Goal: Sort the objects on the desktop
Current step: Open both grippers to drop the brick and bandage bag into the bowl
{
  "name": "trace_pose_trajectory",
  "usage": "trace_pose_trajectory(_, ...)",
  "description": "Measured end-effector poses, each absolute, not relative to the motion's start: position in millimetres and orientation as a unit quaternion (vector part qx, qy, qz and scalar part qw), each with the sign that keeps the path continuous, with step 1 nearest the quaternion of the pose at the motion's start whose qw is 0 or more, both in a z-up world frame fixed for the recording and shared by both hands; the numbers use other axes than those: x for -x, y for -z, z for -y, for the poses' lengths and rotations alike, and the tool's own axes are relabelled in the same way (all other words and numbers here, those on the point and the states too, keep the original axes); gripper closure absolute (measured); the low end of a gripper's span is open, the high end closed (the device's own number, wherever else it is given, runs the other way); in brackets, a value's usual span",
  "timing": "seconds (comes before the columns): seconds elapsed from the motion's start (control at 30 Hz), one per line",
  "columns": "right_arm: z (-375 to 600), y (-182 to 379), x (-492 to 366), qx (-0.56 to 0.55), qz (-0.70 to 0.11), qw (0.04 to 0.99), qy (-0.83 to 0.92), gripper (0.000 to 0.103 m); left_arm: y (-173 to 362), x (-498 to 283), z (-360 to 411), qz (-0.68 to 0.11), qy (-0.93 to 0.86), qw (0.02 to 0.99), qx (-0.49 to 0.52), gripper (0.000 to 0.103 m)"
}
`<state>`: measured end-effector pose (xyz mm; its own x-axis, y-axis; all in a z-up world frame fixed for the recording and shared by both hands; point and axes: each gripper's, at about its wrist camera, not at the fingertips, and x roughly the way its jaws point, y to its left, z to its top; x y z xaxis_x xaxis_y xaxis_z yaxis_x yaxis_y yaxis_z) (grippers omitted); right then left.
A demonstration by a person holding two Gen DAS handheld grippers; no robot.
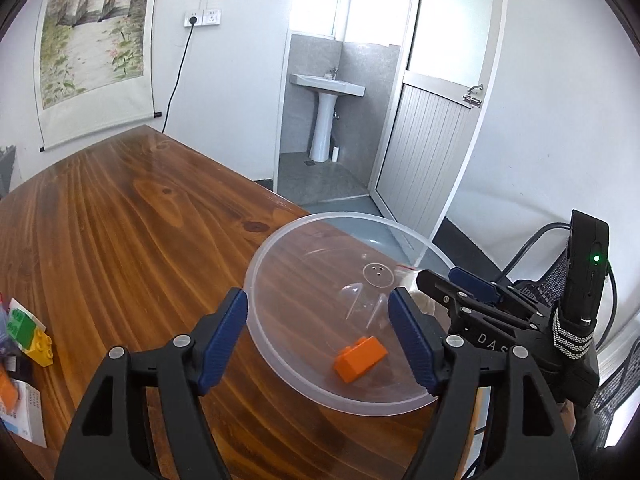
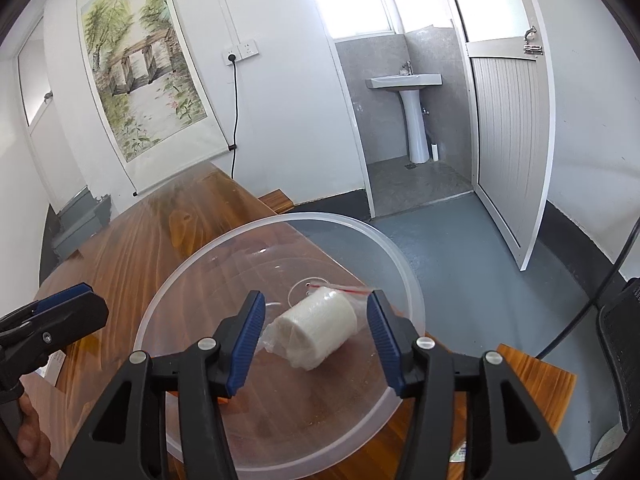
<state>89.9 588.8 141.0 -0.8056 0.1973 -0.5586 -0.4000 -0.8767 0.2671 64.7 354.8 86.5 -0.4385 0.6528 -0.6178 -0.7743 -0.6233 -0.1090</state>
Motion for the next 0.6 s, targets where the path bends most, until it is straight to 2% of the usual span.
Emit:
trace_pose_trajectory(0.07,-586.1,-141.0,-88.9,0.266,-0.190,0.158,-0.932,0.045,-88.2,-64.2,-351.5,-0.109,-0.850,0.410,0.312,0.027)
trace_pose_trajectory(0.2,-575.4,-142.8,-82.0,0.268,-0.190,0.143,-0.934,0.045,-91.5,-65.3,-338.7,-0.124,-0.865,0.386,0.295,0.019)
trace_pose_trajectory(0.6,-538.3,-156.6,-66.0,0.260,-0.182,0.099,-0.943,0.045,-93.8,-44.0,-280.4,-0.081,-0.890,0.334,0.299,0.019)
